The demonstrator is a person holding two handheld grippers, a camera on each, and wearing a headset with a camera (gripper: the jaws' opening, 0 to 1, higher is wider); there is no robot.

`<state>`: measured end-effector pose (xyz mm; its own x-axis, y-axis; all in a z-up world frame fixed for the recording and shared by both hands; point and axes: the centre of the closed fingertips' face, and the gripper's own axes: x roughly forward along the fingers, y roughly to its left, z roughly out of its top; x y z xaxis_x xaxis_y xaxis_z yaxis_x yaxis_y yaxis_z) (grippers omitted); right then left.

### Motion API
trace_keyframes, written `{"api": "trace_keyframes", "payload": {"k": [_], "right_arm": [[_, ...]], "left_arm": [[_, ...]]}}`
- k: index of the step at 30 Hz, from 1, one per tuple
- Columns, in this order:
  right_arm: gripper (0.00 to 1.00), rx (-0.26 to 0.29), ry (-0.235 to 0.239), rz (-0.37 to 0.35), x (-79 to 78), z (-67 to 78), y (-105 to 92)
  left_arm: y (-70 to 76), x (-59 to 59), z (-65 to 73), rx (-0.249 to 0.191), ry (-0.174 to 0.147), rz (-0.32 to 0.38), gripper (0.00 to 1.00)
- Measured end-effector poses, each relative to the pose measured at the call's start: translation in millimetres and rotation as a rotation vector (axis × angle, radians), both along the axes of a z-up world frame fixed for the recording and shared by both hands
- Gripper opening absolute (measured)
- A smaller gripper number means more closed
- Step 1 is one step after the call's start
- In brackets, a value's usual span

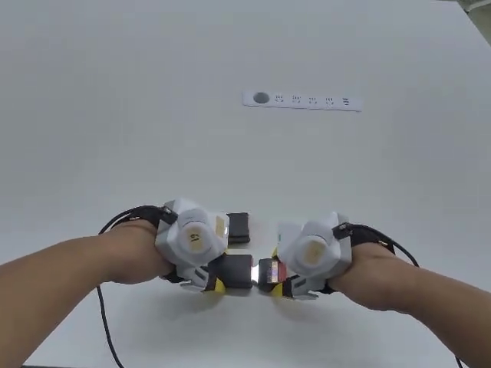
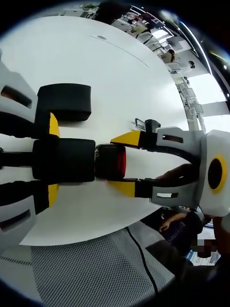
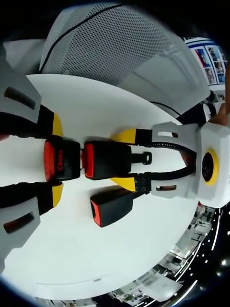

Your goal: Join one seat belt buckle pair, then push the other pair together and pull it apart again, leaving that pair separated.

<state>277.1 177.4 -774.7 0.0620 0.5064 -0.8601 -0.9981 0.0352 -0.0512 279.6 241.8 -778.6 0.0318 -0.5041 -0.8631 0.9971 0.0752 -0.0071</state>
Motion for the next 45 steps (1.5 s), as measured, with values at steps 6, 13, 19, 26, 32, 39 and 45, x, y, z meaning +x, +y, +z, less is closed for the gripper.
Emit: {"api": "trace_keyframes", "payload": {"k": [6, 13, 19, 26, 32, 39, 45], "right_arm": [[0.32, 0.003, -0.003, -0.017, 0.0, 1.7, 1.7], [0.33, 0.019, -0.004, -0.013, -2.8, 17.3, 5.3], [0.34, 0.044, -0.027, -0.005, -0.6, 36.9, 7.9], [0.33, 0.058, -0.046, -0.010, 9.5, 44.6, 5.0], [0.33, 0.039, -0.060, -0.010, 22.3, 44.3, -9.8], [0.32, 0.004, -0.074, -0.028, 43.9, 40.3, -37.9], [0.35, -0.033, -0.092, -0.048, 62.9, 33.5, -66.5]], "left_arm": [[1.4, 1.2, 0.8, 0.016, -0.006, 0.017, 0.35], [-4.7, 2.5, 24.7, -0.010, -0.035, 0.040, 0.35], [-12.7, 10.6, 45.0, -0.081, -0.023, 0.083, 0.35], [-14.6, 28.2, 50.3, -0.099, -0.048, 0.109, 0.35], [-6.3, 46.0, 53.0, -0.090, -0.068, 0.130, 0.35], [2.0, 61.2, 54.2, -0.077, -0.085, 0.140, 0.36], [8.2, 70.3, 47.0, -0.056, -0.084, 0.143, 0.36]]}}
